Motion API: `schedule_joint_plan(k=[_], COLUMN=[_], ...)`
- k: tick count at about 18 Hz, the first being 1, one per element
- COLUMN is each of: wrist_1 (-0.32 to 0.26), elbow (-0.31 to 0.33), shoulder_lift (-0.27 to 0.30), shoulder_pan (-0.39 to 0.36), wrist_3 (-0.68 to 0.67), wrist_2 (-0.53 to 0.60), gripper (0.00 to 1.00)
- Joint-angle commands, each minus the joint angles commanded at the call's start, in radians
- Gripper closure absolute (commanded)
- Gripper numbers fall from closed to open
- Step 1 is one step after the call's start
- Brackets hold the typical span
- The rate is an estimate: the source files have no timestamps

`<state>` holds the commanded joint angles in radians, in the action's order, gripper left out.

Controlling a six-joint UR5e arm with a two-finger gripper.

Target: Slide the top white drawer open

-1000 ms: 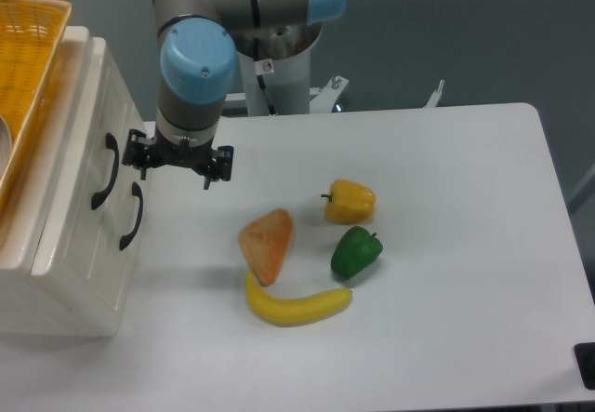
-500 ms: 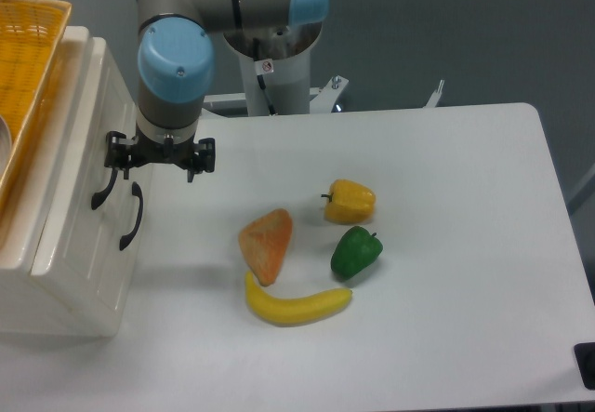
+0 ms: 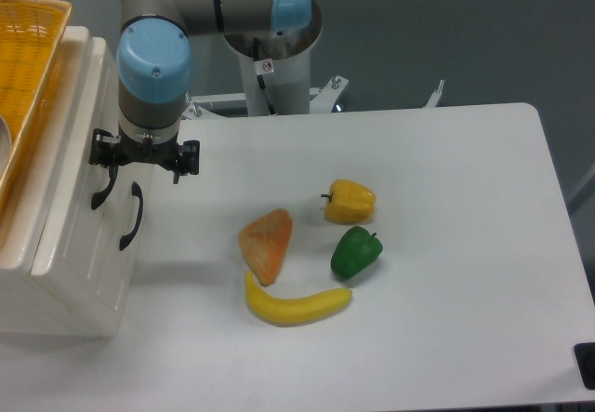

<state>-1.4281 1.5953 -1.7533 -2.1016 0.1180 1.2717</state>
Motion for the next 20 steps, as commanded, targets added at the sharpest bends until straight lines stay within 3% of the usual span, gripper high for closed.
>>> schedule_joint_plan(k=[20], wrist_1=[-0.002], elbow=[0.011], shoulder_lift=[-0.005], shoulder_pan=[0.0], wrist_3=[-0.031], wrist_2=[-0.003], gripper=[0.0])
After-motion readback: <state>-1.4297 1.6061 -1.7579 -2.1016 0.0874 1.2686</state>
